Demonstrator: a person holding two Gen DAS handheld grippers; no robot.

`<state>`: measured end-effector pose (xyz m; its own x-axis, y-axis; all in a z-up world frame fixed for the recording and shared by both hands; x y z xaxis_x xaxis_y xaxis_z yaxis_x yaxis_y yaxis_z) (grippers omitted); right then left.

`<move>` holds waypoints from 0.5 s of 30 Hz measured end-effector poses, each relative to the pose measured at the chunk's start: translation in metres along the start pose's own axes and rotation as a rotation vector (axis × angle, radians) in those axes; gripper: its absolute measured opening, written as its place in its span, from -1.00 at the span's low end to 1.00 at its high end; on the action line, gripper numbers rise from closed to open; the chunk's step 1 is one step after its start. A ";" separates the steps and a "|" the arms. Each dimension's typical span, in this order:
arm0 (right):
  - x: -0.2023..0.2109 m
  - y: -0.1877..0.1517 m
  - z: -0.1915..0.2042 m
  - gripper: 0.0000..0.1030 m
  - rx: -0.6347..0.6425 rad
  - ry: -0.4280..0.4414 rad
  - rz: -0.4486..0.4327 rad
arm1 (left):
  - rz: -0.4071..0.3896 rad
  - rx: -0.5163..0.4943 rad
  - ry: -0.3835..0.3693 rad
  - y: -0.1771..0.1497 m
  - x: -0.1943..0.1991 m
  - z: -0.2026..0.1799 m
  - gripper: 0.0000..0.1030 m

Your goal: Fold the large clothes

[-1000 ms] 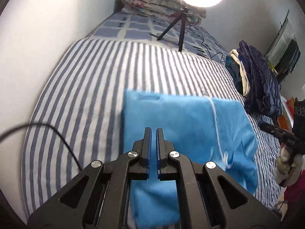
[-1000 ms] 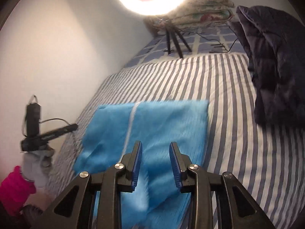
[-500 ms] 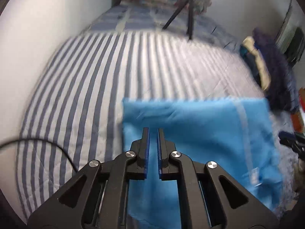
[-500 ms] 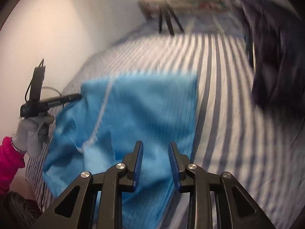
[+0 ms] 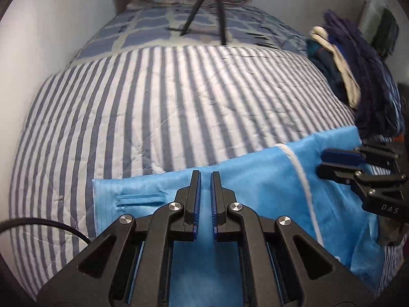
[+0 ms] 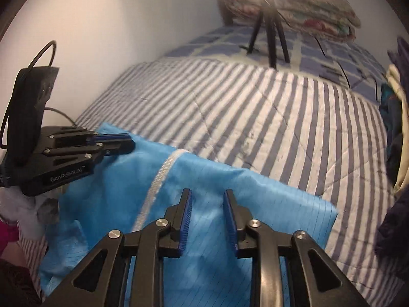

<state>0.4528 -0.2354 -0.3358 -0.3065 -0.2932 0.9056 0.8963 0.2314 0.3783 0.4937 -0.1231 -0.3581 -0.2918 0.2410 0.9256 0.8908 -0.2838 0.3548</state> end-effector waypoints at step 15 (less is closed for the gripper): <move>0.019 -0.048 -0.048 -0.55 -0.146 0.035 0.033 | -0.056 -0.031 0.081 -0.024 0.020 0.038 -0.84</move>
<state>0.4194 -0.2967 -0.3458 -0.2668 -0.3206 0.9088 0.9436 0.1048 0.3140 0.4797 -0.0761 -0.3533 -0.3695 0.1814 0.9114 0.8615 -0.3007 0.4091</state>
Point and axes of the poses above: each gripper's, at about its wrist camera, not at the fingertips, and x roughly against the way its jaws point, z to its left, y to its top, the point moved 6 cm from there along -x, roughly the way its jaws point, and after that the axes turned 12 degrees about z, right-handed, at the moved point
